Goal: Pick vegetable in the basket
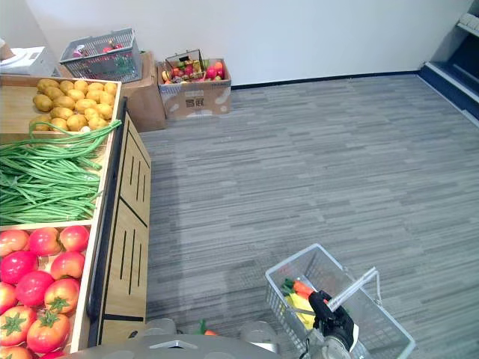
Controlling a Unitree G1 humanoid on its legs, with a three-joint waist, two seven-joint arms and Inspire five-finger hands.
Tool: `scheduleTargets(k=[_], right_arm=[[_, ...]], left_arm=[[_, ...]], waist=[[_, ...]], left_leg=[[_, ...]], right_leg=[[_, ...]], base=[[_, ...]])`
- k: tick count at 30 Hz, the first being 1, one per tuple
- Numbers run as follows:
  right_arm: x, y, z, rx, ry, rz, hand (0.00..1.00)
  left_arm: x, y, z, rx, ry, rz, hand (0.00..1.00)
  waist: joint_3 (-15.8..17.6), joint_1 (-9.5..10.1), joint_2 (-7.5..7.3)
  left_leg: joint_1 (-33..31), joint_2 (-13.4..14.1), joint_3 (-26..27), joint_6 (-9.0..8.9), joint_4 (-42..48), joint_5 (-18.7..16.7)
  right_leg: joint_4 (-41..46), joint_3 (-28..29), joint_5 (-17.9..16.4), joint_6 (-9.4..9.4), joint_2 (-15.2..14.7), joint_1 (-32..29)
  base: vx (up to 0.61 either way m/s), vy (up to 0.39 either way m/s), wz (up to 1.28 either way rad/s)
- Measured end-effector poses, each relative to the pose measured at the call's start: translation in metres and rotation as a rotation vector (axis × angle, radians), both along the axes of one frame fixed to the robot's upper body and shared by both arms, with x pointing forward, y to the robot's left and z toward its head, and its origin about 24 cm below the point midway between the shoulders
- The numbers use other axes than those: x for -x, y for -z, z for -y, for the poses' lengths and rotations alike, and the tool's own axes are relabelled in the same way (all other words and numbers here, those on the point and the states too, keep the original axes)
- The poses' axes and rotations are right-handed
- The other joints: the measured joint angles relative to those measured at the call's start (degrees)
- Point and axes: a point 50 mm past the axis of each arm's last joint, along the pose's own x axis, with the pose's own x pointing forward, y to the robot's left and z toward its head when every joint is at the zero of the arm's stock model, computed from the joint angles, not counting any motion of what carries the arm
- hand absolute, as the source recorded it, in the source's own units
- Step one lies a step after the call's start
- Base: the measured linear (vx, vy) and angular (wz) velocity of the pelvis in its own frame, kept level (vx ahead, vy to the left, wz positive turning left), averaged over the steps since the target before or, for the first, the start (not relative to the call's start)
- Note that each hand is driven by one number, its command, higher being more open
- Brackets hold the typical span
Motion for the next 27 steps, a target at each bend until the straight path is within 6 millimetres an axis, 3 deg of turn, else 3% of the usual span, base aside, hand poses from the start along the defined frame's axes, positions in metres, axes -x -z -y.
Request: scheduleTargets(k=[3,6,9,18,27], right_arm=[[0.014,0.002,0.003,0.007,-0.008,-0.043,0.0],[0.034,0.003,0.006,0.008,-0.004,-0.087,0.0],[0.039,0.004,0.004,0.001,-0.011,-0.1,0.0],[0.028,0.006,-0.006,-0.029,-0.081,-0.076,0.0],[0.022,0.007,-0.012,-0.04,-0.129,-0.07,0.0]], left_arm=[[0.009,0.004,0.0,-0.024,-0.047,-0.098,1.0],[0.015,0.006,-0.002,-0.023,-0.064,-0.146,1.0],[0.017,0.006,-0.001,-0.016,-0.077,-0.145,1.0],[0.022,0.006,-0.002,-0.008,-0.075,-0.152,1.0],[0.024,0.007,0.002,-0.006,-0.07,-0.159,1.0]], waist=[[-0.52,-0.44,0.91],[-0.7,-0.83,1.01],[-1.07,-0.57,0.8],[-3.75,0.81,0.89],[-4.15,2.13,1.5]], left_leg=[[3.0,1.03,1.92,-0.16,-2.42,1.74],[6.4,0.88,3.04,-0.6,-6.93,3.6],[7.13,0.67,4.24,-0.62,-8.28,4.32],[6.7,0.72,5.34,-0.81,-9.97,4.2],[6.34,0.75,5.28,-0.52,-9.98,4.63]], right_leg=[[-0.01,2.74,0.09,-0.05,1.75,0.12],[-0.29,4.01,0.18,-0.17,2.12,1.0],[-0.61,5.2,0.78,-0.04,2.23,0.7],[-2.45,7.35,2.36,-0.02,2.97,-0.58],[-4.21,7.09,2.94,0.09,2.86,-0.35]], base=[[0.04,-0.05,-0.46],[0.03,-0.063,-0.2],[-0.05,0.0,-0.21],[-0.04,0.007,-0.13],[0.05,0.018,0.0]])
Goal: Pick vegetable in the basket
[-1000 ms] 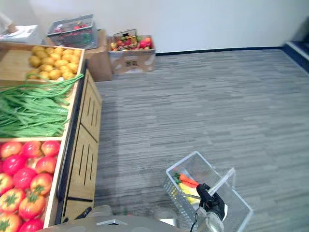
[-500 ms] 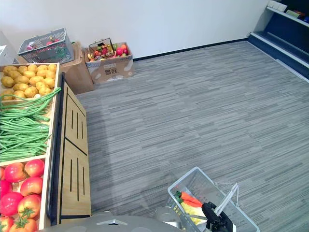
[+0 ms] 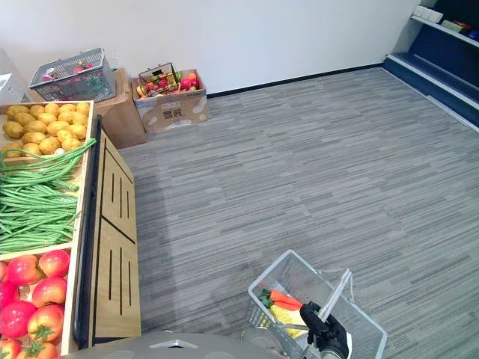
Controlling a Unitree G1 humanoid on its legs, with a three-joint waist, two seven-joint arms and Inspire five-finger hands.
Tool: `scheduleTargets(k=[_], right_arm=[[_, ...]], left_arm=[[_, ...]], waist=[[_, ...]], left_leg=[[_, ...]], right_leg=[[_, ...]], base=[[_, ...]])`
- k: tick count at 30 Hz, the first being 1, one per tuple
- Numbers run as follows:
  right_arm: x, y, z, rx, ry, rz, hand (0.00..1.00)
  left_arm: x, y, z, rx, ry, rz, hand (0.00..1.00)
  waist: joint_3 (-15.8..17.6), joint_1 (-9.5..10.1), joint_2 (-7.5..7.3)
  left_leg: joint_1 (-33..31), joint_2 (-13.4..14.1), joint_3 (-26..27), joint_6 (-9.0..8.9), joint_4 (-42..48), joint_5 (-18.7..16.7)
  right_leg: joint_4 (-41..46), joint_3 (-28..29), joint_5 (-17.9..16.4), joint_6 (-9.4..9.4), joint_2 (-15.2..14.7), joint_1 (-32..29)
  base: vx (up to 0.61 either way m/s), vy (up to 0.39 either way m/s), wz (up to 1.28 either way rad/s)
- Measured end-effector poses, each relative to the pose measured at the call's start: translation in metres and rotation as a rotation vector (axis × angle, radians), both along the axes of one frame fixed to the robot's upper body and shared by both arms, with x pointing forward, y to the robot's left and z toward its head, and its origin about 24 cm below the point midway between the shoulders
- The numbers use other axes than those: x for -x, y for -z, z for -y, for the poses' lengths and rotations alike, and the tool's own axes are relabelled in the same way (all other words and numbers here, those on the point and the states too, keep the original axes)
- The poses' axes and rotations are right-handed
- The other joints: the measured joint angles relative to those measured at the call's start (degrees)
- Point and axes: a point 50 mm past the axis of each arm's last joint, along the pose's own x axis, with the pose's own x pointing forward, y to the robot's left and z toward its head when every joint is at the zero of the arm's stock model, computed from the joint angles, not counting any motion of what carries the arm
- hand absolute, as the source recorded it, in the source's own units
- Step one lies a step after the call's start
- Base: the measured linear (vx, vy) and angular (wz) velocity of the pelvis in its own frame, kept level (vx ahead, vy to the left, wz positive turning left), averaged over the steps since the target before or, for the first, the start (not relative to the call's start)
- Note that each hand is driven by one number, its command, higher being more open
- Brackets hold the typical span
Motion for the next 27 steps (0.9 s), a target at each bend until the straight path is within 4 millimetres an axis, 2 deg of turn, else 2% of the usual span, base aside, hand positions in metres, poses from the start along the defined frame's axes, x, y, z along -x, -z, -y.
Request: scheduleTargets(k=[6,18,20,27], right_arm=[[-0.008,0.002,-0.009,-0.007,-0.077,-0.003,0.0],[-0.003,0.005,-0.012,-0.019,-0.085,-0.026,0.0],[-0.002,0.006,-0.013,-0.025,-0.085,-0.033,0.0],[0.007,0.013,-0.017,-0.05,-0.077,-0.078,0.0]], left_arm=[[-0.001,0.0,0.0,0.003,0.022,0.006,1.0],[-0.001,-0.001,-0.005,0.0,0.072,0.006,1.0],[-0.003,0.0,-0.011,0.0,0.168,-0.032,1.0],[-0.004,0.001,-0.016,-0.002,0.211,-0.05,1.0]], waist=[[-0.14,0.26,0.02],[-1.41,0.34,-0.66],[-1.81,0.22,-1.14],[-3.16,0.24,-2.41]], left_leg=[[0.01,-0.13,-0.32,0.32,-0.13,0.33],[-0.03,-0.26,-0.28,0.26,-2.37,1.67],[-0.04,-0.63,-0.81,0.28,-3.46,2.58],[0.05,-1.55,-2.21,0.92,-4.56,3.55]], right_leg=[[-1.36,-0.48,1.08,0.27,-0.33,0.92],[-3.07,-0.4,2.33,0.29,-0.35,0.7],[-3.31,-0.98,2.44,0.29,-0.68,0.47],[-5.9,-2.6,3.54,0.78,-2.01,2.19]], base=[[0.0,0.011,0.02],[-0.02,0.001,0.0],[0.01,-0.001,0.12],[0.01,0.022,0.13]])
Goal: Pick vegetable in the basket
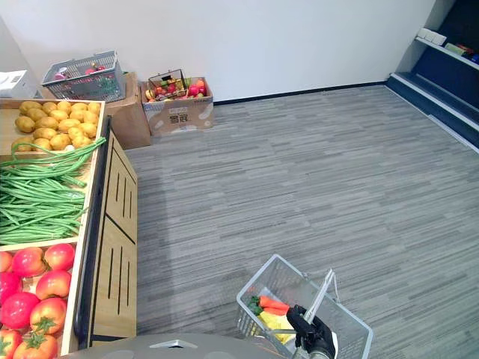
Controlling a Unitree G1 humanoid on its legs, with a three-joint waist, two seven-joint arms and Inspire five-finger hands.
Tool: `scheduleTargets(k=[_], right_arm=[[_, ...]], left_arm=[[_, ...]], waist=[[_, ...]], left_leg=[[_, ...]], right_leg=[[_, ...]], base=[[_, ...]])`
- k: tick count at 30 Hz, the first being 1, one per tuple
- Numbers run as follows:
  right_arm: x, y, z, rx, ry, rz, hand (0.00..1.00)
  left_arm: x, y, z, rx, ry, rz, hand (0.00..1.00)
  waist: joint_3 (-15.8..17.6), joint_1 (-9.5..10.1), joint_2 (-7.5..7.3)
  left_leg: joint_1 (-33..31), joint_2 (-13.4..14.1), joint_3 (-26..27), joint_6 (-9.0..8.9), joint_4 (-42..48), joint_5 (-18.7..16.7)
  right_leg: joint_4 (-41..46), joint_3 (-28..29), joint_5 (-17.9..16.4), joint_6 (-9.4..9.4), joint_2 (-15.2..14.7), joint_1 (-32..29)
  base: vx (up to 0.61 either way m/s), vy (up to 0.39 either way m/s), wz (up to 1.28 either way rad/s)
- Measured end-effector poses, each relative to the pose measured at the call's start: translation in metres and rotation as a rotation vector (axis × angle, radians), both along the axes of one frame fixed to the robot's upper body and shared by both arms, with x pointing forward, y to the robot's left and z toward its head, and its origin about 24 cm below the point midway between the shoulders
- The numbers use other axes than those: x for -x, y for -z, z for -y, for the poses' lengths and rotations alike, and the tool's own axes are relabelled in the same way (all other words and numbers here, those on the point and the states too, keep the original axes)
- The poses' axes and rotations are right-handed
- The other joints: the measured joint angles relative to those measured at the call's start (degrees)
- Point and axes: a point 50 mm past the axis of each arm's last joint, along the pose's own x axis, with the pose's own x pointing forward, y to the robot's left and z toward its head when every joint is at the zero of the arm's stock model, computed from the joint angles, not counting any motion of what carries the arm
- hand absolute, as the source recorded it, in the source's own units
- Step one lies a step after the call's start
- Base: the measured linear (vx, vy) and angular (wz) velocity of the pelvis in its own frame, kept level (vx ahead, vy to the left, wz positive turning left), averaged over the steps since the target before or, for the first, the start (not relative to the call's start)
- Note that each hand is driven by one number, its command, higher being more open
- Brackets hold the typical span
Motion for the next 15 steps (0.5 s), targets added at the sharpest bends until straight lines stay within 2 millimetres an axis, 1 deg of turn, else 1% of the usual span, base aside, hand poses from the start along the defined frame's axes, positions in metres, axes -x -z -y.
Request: scheduleTargets(k=[1,2,4,5,8,15], right_arm=[[0.001,0.001,-0.001,-0.003,0.0,-0.005,0.0],[0.001,0.001,-0.001,-0.004,0.001,-0.007,0.0],[0.003,0.002,-0.001,-0.007,0.001,-0.013,0.0],[0.004,0.003,-0.002,-0.01,0.001,-0.019,0.0],[0.006,0.004,-0.004,-0.016,-0.004,-0.029,0.0],[0.006,0.004,-0.005,-0.017,-0.007,-0.031,0.0]], left_arm=[[-0.001,0.0,-0.001,0.005,0.016,-0.001,1.0],[-0.001,0.0,-0.001,0.009,0.03,-0.001,1.0],[-0.002,0.0,-0.002,0.01,0.046,-0.004,1.0],[-0.002,0.0,-0.002,0.008,0.058,-0.009,1.0],[-0.004,0.0,-0.002,0.006,0.076,-0.01,1.0],[-0.013,0.001,-0.002,0.005,0.107,0.006,1.0]], waist=[[-0.2,0.0,0.06],[-0.1,0.0,-0.3],[-0.43,-0.01,-0.05],[-0.51,-0.01,-0.33],[-1.08,-0.1,-0.38],[-1.09,-0.19,-0.42]], left_leg=[[0.09,-0.21,-0.22,0.08,-0.51,0.36],[0.08,-0.34,-0.43,0.14,-0.59,0.5],[0.08,-0.38,-0.58,0.15,-0.6,0.61],[0.05,-0.4,-0.79,0.15,-0.71,0.75],[0.07,-0.46,-1.41,0.12,-1.61,1.55],[-0.1,-0.92,-3.86,0.18,-2.72,2.54]], right_leg=[[-0.54,-0.24,0.28,-0.03,-0.24,0.33],[-1.01,-0.46,0.61,0.01,-0.44,0.6],[-1.5,-0.75,0.9,0.06,-0.55,0.91],[-1.59,-1.09,0.95,0.03,-0.63,0.96],[-2.2,-1.89,1.2,-0.05,-0.71,1.05],[-2.26,-4.42,1.15,-0.11,-1.34,1.84]], base=[[-0.02,0.02,0.09],[-0.02,0.019,0.09],[-0.03,0.011,0.06],[-0.03,-0.006,0.1],[-0.03,-0.017,0.1],[-0.01,-0.01,0.18]])
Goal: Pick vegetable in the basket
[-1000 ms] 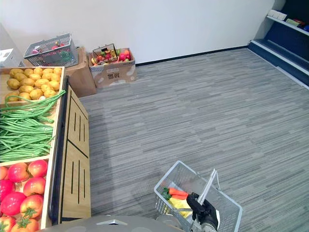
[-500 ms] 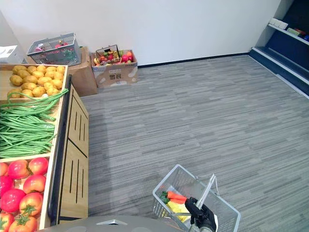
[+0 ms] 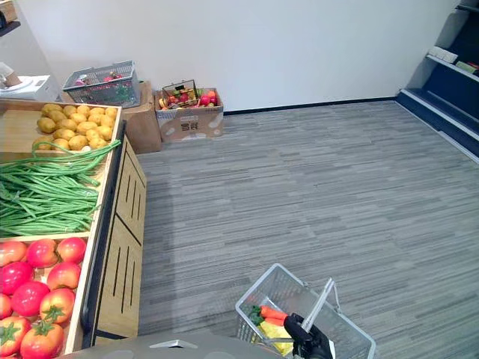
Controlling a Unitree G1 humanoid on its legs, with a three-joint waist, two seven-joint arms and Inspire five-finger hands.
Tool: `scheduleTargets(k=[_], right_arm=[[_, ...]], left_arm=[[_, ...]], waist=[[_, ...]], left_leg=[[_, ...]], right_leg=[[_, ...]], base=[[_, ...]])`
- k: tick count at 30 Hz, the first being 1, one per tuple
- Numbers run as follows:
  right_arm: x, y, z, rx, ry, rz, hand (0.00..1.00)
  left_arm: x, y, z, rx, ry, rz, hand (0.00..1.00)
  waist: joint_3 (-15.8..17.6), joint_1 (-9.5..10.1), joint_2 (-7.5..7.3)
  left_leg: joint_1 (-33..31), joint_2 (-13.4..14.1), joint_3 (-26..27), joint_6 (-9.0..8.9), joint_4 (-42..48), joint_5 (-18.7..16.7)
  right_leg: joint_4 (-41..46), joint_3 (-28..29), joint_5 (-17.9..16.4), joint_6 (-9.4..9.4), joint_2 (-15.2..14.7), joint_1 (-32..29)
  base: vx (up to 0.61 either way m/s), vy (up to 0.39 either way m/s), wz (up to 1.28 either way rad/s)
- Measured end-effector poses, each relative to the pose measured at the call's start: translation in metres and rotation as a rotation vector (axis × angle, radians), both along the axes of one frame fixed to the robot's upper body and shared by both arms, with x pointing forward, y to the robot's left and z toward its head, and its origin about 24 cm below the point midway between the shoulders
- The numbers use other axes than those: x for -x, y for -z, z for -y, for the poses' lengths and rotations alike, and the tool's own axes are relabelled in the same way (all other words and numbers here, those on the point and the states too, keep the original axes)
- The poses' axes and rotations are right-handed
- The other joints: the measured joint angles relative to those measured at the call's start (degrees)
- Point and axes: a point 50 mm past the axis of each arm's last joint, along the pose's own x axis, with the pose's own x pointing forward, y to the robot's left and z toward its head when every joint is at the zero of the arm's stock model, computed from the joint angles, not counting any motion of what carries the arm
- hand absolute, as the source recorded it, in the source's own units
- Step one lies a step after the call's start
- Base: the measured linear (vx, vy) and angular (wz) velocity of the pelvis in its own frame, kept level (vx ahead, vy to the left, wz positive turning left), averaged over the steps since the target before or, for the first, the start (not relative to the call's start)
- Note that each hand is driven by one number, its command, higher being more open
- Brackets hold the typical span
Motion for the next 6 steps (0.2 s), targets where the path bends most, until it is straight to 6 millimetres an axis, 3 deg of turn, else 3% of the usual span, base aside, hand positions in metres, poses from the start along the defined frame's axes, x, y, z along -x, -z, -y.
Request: scheduleTargets(k=[6], right_arm=[[0.0006,0.003,-0.0026,-0.012,-0.016,-0.019,0.0]], left_arm=[[-0.0083,0.0,-0.0013,-0.005,0.038,0.014,1.0]], waist=[[0.1,0.02,-0.41]], left_leg=[[-0.05,-0.56,-3.02,0.11,-0.76,0.81]], right_leg=[[0.07,-3.03,-0.59,-0.19,-0.75,1.3]], base=[[0.01,-0.007,0.24]])
